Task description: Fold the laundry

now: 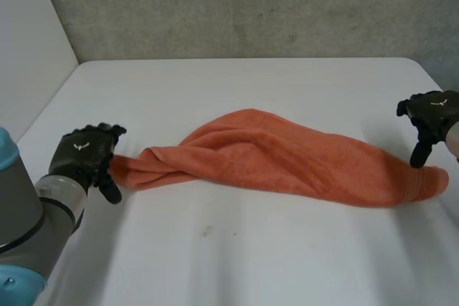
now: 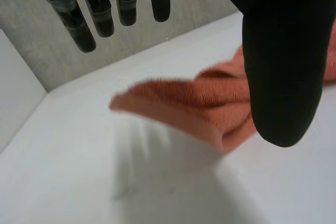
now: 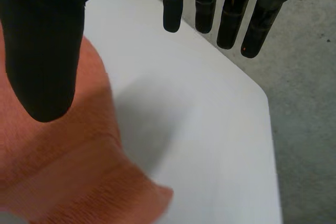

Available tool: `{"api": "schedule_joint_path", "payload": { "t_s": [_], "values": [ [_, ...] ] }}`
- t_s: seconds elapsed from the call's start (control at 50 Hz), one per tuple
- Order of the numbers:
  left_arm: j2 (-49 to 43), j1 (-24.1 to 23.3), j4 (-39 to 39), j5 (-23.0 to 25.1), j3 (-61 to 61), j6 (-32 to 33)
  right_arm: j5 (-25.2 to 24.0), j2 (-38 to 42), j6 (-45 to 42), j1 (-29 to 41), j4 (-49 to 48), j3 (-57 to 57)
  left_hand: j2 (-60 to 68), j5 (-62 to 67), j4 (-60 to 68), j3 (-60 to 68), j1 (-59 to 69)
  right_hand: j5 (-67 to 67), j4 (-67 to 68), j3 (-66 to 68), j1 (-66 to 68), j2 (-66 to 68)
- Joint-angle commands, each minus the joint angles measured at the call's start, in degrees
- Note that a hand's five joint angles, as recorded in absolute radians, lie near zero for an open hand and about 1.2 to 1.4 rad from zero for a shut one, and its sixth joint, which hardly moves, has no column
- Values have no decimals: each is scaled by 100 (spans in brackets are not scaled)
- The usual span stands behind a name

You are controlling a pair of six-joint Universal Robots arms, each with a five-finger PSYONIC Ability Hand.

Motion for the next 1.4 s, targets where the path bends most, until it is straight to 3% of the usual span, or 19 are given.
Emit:
{"api": "schedule_joint_path", "payload": {
  "t_s": [0.02, 0.1, 0.28, 0.44, 0.48, 0.6, 0.74, 0.8, 0.82, 0.86, 0.9, 1.22, 1.4],
  "values": [
    [488, 17, -30, -5, 248, -476, -343, -345, 810, 134, -590, 548, 7, -176, 1, 2, -29, 38, -2, 19, 116, -106],
    [444, 114, -47, 13, 564, -967, -615, -739, 872, 397, -669, 978, 174, -8, 168, 169, 138, 54, 15, 36, 133, -89],
    [-655, 298, -513, -22, 1347, -1144, -686, -986, 845, 741, -713, 1612, 1554, 1372, 1548, 1549, 1518, 38, -2, 19, 116, -106],
    [-1745, 518, -1717, -13, 2560, -1970, -686, -960, 784, 838, -819, 1928, 2412, 2230, 2406, 2407, 2376, 38, -2, 19, 116, -106],
    [-2138, 527, -2452, 22, 3050, -2216, -694, -960, 775, 829, -819, 1937, 2412, 2230, 2406, 2407, 2376, 38, -2, 19, 116, -106],
    [-2509, 544, -3413, 294, 3456, -2252, -703, -960, 784, 776, -828, 2033, 2395, 2213, 2389, 2390, 2359, 38, -2, 19, 116, -106],
    [-2579, 571, -3413, 531, 3535, -2296, -782, -951, 775, 767, -845, 2113, 2695, 2513, 2689, 2690, 2660, 38, -2, 19, 116, -106],
    [-2597, 580, -3413, 567, 3588, -2357, -800, -951, 766, 776, -854, 2122, 4421, 4239, 4415, 4416, 4385, 38, -2, 19, 116, -106],
    [-2597, 580, -3413, 567, 3588, -2357, -800, -951, 766, 776, -854, 2122, 4430, 4248, 4424, 4425, 4395, 38, -2, 19, 116, -106],
    [-2588, 580, -3413, 576, 3597, -2462, -800, -951, 757, 776, -889, 2130, 6556, 6374, 6550, 6551, 6520, 38, -2, 19, 116, -106],
    [-2554, 580, -3396, 584, 3588, -2532, -800, -951, 757, 776, -898, 2122, 6981, 6799, 6975, 6976, 6945, 38, -2, 19, 116, -106],
    [-1236, 606, -2193, 540, 3061, -2428, -1099, -1004, 775, 653, -89, 2139, 6985, 6803, 6979, 6980, 6949, -400, -439, -418, -321, -543],
    [-602, 597, -1849, 549, 2859, -1874, -1353, -855, 757, 258, -966, 2376, 6985, 6803, 6979, 6980, 6949, -266, -306, -284, -188, -410]
  ]
}}
